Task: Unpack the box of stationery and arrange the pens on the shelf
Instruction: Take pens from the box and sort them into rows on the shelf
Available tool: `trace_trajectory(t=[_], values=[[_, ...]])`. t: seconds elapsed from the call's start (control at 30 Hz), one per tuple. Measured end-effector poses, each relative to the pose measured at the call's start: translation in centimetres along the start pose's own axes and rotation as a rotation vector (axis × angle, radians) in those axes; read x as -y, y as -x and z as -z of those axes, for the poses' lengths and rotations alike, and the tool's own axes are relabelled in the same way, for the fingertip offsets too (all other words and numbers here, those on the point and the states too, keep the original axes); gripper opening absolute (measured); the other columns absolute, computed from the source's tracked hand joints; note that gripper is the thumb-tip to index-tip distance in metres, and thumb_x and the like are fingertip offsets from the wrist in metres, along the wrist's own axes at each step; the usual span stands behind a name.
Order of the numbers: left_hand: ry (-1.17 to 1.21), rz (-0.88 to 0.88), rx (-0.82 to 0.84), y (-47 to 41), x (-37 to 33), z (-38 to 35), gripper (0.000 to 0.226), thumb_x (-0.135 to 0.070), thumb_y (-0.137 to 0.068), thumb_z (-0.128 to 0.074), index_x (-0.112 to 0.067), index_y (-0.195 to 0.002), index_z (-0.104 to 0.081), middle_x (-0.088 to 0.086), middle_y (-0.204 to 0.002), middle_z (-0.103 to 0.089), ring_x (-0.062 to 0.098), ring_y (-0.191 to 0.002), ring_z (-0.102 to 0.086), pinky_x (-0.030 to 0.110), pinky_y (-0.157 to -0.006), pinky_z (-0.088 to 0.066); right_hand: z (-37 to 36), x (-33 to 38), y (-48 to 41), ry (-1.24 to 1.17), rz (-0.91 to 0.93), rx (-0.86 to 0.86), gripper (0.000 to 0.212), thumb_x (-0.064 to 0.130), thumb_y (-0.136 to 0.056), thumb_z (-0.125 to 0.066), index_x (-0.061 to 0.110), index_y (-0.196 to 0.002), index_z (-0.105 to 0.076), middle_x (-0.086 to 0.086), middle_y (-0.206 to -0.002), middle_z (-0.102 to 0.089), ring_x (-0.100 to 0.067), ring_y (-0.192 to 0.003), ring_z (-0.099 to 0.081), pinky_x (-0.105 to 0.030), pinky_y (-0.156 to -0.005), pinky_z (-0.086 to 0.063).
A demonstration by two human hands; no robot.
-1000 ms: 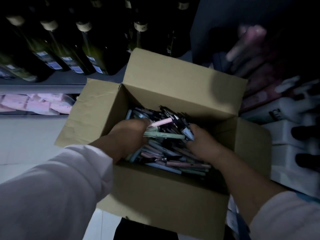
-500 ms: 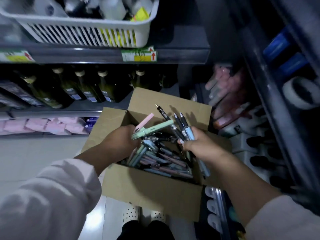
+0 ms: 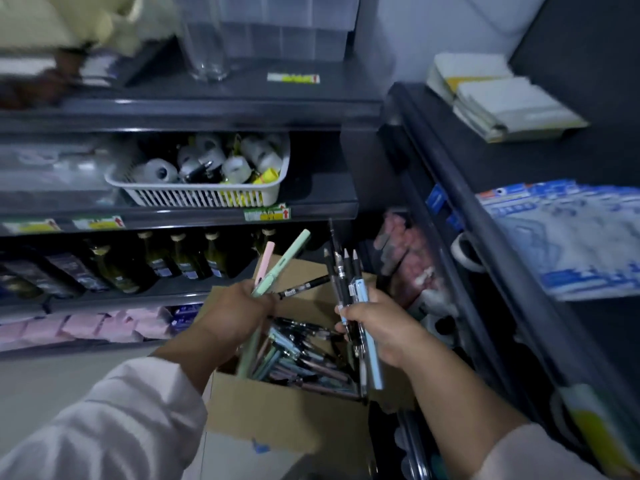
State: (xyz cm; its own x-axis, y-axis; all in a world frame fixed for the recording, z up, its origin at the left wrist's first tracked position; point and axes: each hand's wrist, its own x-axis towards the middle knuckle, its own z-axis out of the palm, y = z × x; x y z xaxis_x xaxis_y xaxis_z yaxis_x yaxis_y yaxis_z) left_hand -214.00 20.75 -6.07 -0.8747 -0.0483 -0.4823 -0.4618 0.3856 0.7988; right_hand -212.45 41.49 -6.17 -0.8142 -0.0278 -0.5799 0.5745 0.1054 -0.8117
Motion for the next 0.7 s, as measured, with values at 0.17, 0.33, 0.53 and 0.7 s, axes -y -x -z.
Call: trace_trajectory(t=[0.17,0.33,0.53,0.7], values=[[0.093,-0.052,0.000,2.3,-3.6,1.1,0.012,-0.017,-0.092,-0.059,-0.005,-0.095,-0.057,0.012,-0.078,-0.060,0.019,-0.062,-0.051,0.025,-0.050,-0.039,0.8,2.4,3.9,-0.012,0.072,-0.078,0.017,0.002,-0.090,-0.055,0.019,-0.092,-0.055,-0.003,-0.087,-0.060,-0.017,-0.072,-0.062,-0.026,-0.059,-0.045],[0.097,-0.139,0.101,4.5,-6.6,2.1,0.023,-0.019,-0.092,-0.059,-0.009,-0.111,-0.054,0.009,-0.089,-0.065,0.018,-0.067,-0.055,0.026,-0.053,-0.040,1.1,3.9,8.6,-0.050,0.164,-0.210,0.015,0.002,-0.089,-0.055,0.012,-0.100,-0.056,-0.005,-0.087,-0.062,-0.013,-0.063,-0.062,-0.023,-0.051,-0.045],[0.068,-0.208,0.256,7.3,-8.9,2.0,0.015,-0.014,-0.089,-0.062,-0.009,-0.102,-0.057,0.009,-0.078,-0.066,0.015,-0.056,-0.052,0.022,-0.046,-0.040,0.6,3.4,15.1,-0.133,0.221,-0.391,0.023,0.000,-0.084,-0.058,0.005,-0.106,-0.054,-0.011,-0.076,-0.062,-0.016,-0.055,-0.059,-0.023,-0.049,-0.043],[0.007,-0.275,0.433,10.9,-9.1,0.5,0.006,-0.004,-0.085,-0.060,-0.009,-0.083,-0.058,0.014,-0.071,-0.063,0.014,-0.038,-0.045,0.014,-0.039,-0.035,0.1,0.3,21.3,-0.236,0.191,-0.639,0.008,0.005,-0.088,-0.062,0.010,-0.088,-0.057,-0.012,-0.077,-0.061,-0.021,-0.065,-0.061,-0.028,-0.054,-0.046]])
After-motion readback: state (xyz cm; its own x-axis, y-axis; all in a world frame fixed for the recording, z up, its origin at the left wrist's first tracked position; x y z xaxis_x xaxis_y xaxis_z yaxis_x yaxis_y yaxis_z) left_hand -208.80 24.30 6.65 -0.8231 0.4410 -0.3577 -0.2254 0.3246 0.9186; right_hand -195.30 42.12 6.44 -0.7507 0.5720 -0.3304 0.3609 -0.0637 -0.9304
